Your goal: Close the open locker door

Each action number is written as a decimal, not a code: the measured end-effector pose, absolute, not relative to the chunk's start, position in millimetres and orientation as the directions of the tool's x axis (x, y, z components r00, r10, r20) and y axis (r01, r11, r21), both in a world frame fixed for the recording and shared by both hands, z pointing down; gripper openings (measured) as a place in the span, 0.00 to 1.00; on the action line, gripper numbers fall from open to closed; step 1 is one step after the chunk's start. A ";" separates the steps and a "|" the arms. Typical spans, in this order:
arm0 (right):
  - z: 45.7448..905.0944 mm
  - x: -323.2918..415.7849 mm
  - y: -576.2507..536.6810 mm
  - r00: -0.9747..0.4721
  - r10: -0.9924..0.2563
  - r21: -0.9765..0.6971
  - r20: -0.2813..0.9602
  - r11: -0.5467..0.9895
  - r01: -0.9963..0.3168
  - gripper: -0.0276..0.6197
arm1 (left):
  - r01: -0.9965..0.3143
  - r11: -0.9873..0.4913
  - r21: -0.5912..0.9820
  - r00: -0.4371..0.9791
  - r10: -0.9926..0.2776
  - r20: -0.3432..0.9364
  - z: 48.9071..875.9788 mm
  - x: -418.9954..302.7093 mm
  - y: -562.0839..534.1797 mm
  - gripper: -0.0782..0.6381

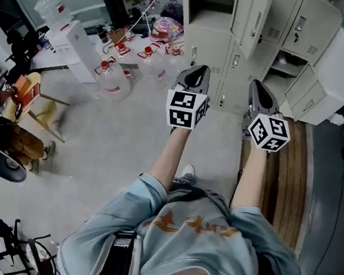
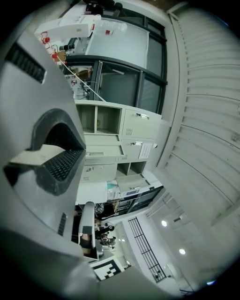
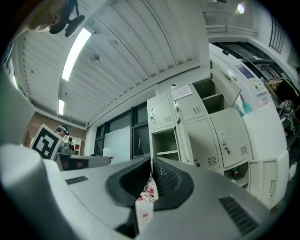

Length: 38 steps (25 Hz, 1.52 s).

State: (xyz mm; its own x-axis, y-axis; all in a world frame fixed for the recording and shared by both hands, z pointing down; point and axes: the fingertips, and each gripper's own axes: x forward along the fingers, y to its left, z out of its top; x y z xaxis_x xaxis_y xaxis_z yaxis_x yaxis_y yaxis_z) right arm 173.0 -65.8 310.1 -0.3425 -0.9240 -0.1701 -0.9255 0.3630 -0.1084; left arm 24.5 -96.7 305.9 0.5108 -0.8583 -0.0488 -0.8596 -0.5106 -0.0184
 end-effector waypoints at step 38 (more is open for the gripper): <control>316.2 211.1 -293.0 -0.291 -0.953 -0.034 -0.084 0.295 -0.955 0.20 | -0.765 -0.630 0.133 0.635 -0.773 -0.013 341.9 58.3 -329.3 0.14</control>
